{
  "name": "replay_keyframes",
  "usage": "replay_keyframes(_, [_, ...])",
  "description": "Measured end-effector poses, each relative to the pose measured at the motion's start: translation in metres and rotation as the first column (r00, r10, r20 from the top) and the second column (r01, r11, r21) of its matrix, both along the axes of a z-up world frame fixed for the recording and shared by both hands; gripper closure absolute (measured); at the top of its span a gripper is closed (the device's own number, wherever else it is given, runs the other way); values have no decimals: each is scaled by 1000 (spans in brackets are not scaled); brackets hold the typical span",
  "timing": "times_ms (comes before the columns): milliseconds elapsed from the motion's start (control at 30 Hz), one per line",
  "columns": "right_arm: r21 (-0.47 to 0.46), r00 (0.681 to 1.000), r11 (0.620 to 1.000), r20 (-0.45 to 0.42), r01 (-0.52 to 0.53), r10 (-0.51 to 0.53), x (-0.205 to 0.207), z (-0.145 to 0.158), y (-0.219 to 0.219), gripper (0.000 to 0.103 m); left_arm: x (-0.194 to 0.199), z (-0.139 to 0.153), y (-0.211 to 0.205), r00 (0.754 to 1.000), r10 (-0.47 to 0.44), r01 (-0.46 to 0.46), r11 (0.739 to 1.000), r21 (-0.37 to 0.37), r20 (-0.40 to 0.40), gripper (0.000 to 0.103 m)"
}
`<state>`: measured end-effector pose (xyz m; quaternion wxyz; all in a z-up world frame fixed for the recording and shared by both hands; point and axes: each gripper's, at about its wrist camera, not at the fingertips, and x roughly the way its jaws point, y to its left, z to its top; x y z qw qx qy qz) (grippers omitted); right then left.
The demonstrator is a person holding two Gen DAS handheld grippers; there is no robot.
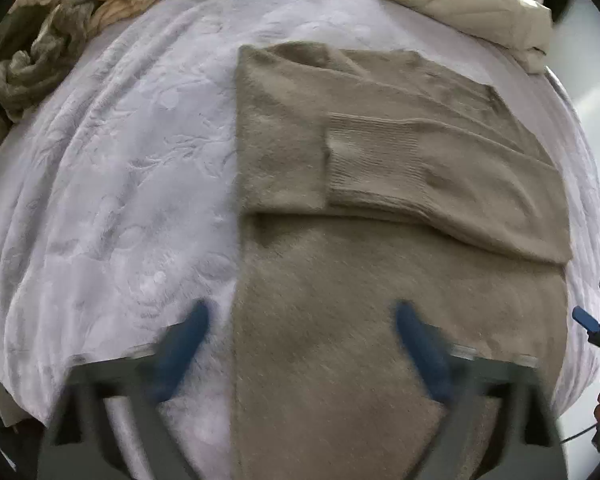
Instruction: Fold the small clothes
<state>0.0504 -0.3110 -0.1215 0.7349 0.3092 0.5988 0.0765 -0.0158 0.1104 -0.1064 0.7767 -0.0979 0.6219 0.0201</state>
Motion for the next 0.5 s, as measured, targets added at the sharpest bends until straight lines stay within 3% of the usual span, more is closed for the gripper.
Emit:
replay_keyframes(133, [-35, 999, 999, 51, -10, 11, -10, 11, 13, 0, -7, 9, -15, 999, -43, 43, 999, 13, 6, 2])
replay_keyframes(267, [-52, 993, 994, -67, -97, 93, -14, 4, 35, 0, -10, 7, -23, 998, -54, 54, 999, -11, -31, 2])
replay_keyframes(367, [-117, 983, 979, -94, -166, 155, -21, 5, 50, 0, -20, 4, -24, 995, -62, 62, 998, -13, -75, 2])
replay_keyframes(500, [-132, 972, 968, -123, -215, 199, -33, 9, 66, 0, -32, 7, -23, 994, -61, 58, 998, -28, -91, 2])
